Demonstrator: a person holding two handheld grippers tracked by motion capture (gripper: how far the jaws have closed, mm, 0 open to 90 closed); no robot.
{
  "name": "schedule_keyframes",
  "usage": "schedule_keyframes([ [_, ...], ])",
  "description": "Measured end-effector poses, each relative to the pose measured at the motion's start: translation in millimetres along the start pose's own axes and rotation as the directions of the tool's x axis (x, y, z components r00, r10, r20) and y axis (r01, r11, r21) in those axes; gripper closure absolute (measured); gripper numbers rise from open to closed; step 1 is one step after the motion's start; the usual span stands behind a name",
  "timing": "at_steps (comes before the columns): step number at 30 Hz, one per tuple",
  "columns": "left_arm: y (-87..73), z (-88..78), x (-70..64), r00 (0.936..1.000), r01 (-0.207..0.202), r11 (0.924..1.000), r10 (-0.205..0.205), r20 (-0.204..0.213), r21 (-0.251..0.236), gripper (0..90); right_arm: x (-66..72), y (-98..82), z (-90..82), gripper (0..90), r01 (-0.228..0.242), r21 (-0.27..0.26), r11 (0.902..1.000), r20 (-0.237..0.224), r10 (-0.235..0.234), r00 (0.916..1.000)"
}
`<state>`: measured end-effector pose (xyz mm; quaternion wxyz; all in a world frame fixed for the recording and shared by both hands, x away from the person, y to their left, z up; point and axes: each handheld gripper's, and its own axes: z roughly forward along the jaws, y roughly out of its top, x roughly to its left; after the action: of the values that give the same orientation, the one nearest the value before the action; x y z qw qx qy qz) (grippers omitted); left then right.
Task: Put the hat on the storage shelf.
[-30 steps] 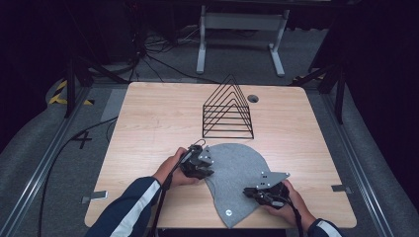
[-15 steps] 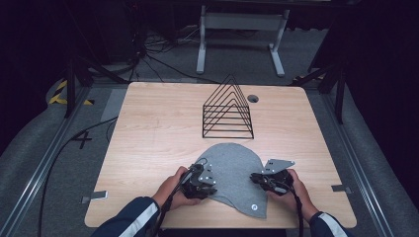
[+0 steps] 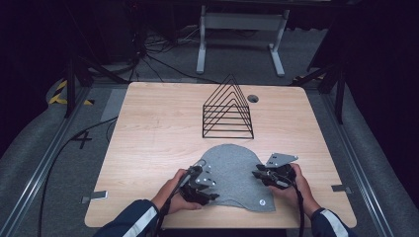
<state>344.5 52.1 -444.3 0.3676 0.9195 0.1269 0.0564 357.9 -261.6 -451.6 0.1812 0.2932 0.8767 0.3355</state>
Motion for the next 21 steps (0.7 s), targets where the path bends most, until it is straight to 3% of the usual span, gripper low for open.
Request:
schedule_keyframes([
  [2, -1.9, -9.8, 12.8, 0.9981, 0.013, 0.9998, -0.014, -0.06, -0.017, 44.4, -2.4, 1.6, -1.4, 59.0, -0.009, 0.0, 1.0, 0.014, 0.009, 0.9999],
  [4, -5.5, -14.1, 25.5, 0.9914, 0.043, 0.999, -0.044, -0.123, -0.013, 39.0, -4.6, 3.1, -1.4, 54.1, -0.022, 0.002, 0.9998, 0.022, 0.022, 0.9995],
  [8, -14.9, -7.4, 48.7, 0.9786, 0.138, 0.9893, -0.13, -0.16, 0.046, 26.4, -10.4, 6.8, 2.7, 41.6, -0.064, 0.021, 0.9977, 0.037, 0.064, 0.9973],
  [13, -22.0, 6.1, 68.1, 0.9712, 0.184, 0.9809, -0.172, -0.165, 0.063, 20.4, -18.3, 10.1, 12.9, 30.8, -0.134, 0.039, 0.9902, 0.043, 0.132, 0.9903],
  [17, -19.4, 11.5, 78.3, 0.965, 0.241, 0.9701, -0.236, -0.114, 0.029, 19.0, -20.5, 12.5, 20.5, 28.2, -0.154, 0.052, 0.9867, 0.037, 0.152, 0.9877],
  [19, -17.3, 14.7, 80.4, 0.965, 0.243, 0.9696, -0.239, -0.107, 0.026, 19.3, -20.4, 11.9, 23.5, 25.8, -0.164, 0.063, 0.9845, 0.027, 0.162, 0.9864],
  [21, -15.1, 18.8, 79.2, 0.9697, 0.211, 0.9772, -0.207, -0.13, 0.023, 17.6, -20.6, 11.4, 24.5, 24.9, -0.174, 0.061, 0.9828, 0.013, 0.174, 0.9847],
])
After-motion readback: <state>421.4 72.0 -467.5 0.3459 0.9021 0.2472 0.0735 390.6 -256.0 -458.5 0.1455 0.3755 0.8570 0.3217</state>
